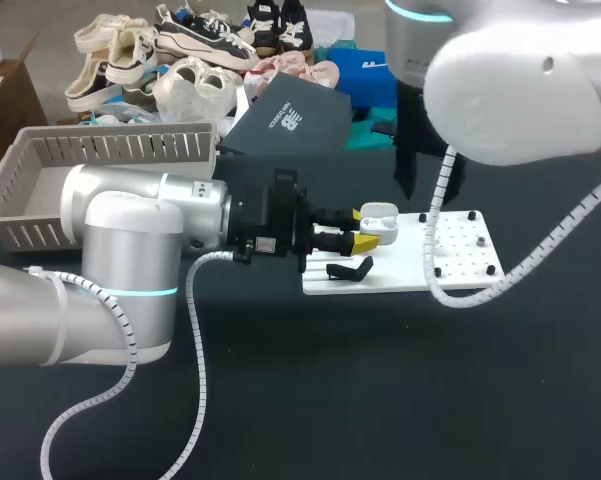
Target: Pick up each earbud case from the left stands, insert the matching earbuds, close the lid, and place the case in the box.
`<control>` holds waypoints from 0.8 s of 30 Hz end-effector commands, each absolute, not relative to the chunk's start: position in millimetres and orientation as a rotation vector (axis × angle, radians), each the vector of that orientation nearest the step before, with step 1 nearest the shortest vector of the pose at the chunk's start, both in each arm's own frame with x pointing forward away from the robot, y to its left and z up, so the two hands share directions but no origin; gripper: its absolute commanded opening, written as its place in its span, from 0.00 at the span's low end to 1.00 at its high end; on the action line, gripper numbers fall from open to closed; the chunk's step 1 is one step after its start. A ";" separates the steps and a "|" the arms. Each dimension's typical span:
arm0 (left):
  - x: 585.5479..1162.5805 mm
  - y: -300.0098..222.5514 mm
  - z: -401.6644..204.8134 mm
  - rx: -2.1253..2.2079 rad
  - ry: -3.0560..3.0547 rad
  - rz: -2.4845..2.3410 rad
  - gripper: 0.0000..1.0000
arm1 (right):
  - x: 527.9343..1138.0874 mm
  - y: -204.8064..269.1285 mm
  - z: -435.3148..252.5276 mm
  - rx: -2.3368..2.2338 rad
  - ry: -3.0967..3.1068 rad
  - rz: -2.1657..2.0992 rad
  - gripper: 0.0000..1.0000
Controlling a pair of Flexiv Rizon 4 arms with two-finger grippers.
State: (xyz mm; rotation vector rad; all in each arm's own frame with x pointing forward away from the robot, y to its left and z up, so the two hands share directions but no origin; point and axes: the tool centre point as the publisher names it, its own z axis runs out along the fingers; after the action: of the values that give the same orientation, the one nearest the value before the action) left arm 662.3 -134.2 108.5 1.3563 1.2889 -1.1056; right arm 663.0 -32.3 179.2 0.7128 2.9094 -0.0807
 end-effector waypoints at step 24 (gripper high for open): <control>661.9 -134.2 107.9 1.354 1.287 -1.104 0.00 | 700.9 -85.3 115.7 0.486 2.854 0.335 0.51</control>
State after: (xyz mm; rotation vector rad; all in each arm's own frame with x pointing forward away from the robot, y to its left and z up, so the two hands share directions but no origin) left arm 662.3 -134.2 108.5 1.3564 1.2889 -1.1056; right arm 690.9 -88.6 126.1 0.5039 2.8374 0.3359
